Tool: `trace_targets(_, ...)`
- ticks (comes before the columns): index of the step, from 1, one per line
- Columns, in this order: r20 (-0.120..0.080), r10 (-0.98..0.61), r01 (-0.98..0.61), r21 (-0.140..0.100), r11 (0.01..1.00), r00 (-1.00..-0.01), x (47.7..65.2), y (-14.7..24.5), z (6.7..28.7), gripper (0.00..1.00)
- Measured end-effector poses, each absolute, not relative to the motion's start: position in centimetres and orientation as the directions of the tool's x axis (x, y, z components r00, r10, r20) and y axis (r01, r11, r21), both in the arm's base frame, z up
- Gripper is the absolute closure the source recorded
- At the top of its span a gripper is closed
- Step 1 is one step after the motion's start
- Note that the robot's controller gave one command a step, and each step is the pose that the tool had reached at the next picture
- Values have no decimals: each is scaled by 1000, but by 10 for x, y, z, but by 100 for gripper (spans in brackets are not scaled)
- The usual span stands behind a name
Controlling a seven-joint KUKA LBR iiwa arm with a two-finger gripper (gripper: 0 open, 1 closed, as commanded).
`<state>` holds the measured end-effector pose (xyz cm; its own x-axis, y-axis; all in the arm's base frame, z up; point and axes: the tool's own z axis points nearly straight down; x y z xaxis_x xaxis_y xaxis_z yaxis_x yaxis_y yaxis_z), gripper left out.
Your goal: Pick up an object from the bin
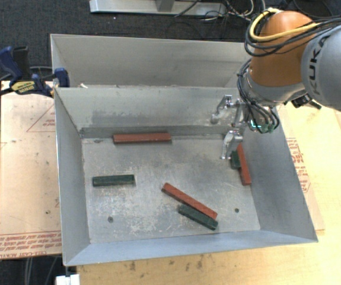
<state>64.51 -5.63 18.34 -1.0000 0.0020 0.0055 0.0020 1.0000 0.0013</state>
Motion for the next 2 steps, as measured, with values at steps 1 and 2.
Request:
trace_targets(1, -2, 1, 1, 1, 1000, -1000, 647, -56, 188, 0)
trace_targets(2, -6, -35, -35, 0, 999, -999, 629, -117, 113, 0)
